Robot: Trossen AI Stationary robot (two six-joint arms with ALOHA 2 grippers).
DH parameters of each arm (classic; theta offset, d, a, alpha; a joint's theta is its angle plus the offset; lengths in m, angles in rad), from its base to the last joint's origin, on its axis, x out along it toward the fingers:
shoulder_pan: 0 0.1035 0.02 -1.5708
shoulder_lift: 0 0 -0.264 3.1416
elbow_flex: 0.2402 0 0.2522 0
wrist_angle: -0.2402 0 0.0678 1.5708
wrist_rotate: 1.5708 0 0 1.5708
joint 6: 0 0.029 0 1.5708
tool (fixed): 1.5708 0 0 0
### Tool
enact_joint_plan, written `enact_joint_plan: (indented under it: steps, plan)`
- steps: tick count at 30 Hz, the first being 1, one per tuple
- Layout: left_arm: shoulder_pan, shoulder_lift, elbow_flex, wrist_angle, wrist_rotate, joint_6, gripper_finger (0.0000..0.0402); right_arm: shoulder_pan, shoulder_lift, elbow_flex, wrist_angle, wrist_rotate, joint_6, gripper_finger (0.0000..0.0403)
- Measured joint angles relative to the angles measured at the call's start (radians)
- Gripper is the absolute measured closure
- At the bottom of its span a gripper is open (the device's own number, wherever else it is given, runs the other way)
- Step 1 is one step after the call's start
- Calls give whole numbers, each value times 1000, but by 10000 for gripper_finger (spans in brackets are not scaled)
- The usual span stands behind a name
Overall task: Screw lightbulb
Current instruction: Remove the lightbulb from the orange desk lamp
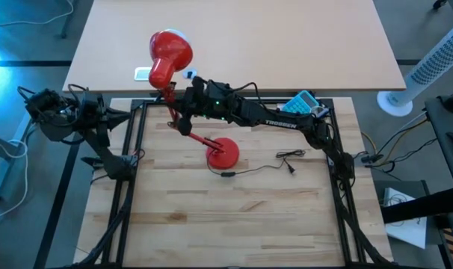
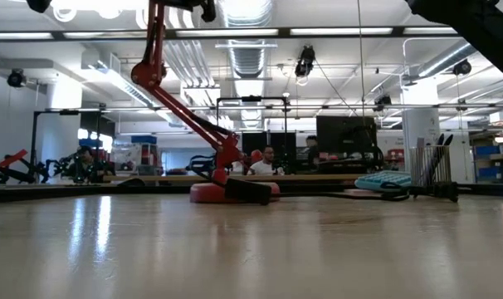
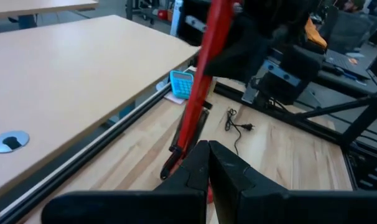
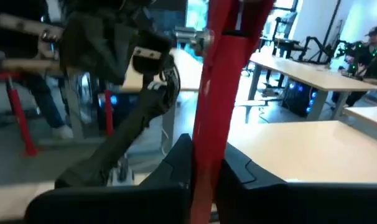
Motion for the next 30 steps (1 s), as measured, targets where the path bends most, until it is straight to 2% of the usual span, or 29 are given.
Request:
enact_joint_plan:
  steps: [5, 17, 23, 30]
  plan:
    - [0, 0, 0, 1, -7, -24, 401, 11, -8, 55, -114, 12, -134, 382]
    - [0, 3, 0, 7, -10, -87, 401, 33, -26, 52, -285, 258, -530, 387]
    - [0, 3, 0, 8, -10, -116, 401, 39, -32, 28, -364, 342, -580, 387]
    - [0, 5, 0, 11, -14, -141, 401, 54, -32, -62, -375, 331, -555, 389]
